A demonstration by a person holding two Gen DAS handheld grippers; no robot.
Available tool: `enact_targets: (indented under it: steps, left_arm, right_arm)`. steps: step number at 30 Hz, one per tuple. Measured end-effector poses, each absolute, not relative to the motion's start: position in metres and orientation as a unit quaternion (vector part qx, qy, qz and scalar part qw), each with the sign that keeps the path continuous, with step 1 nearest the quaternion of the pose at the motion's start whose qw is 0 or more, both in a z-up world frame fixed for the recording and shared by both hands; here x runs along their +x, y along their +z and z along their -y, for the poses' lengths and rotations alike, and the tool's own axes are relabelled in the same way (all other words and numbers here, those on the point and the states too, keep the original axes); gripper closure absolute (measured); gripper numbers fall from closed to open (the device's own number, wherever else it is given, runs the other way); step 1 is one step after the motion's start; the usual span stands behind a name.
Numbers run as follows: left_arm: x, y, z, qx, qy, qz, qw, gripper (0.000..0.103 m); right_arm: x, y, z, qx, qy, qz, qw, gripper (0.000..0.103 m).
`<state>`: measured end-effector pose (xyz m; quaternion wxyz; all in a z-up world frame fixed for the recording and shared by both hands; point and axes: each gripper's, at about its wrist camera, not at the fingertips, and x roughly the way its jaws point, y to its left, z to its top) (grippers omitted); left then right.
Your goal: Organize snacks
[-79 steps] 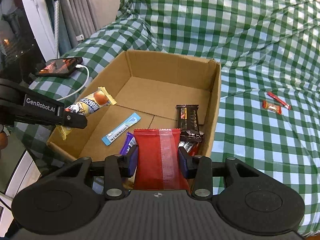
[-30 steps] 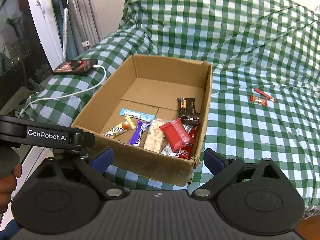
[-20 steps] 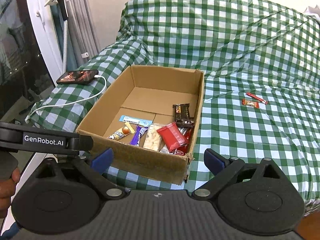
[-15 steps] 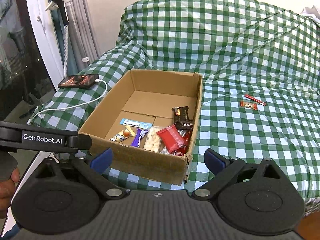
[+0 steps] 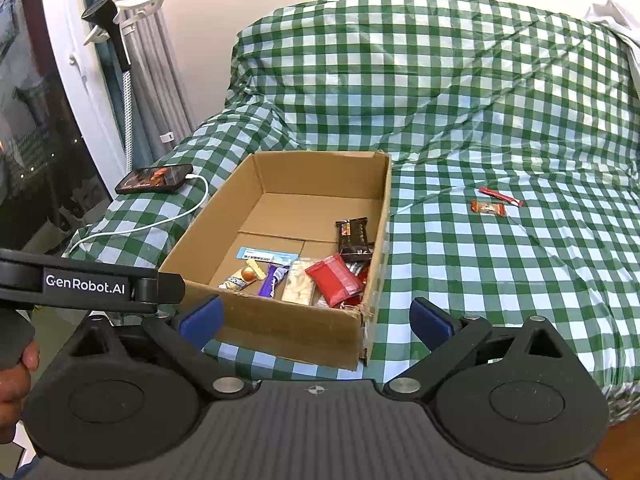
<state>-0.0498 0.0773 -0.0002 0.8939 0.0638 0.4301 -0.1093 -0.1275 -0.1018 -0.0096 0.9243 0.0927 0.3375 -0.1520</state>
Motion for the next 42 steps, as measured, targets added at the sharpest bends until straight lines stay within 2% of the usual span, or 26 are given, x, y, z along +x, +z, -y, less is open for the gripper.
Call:
enact_targets:
  steps: [28, 42]
  left_arm:
    - [-0.021, -0.017, 0.031, 0.136, -0.15, -0.462, 0.863, 0.0]
    - [0.067, -0.038, 0.171, 0.193, -0.218, -0.454, 0.842, 0.0]
  right_arm:
    - [-0.156, -0.041, 0.207, 0.173, -0.23, -0.35, 0.891, 0.004]
    - [-0.159, -0.055, 0.336, 0.174, -0.329, -0.338, 0.864, 0.004]
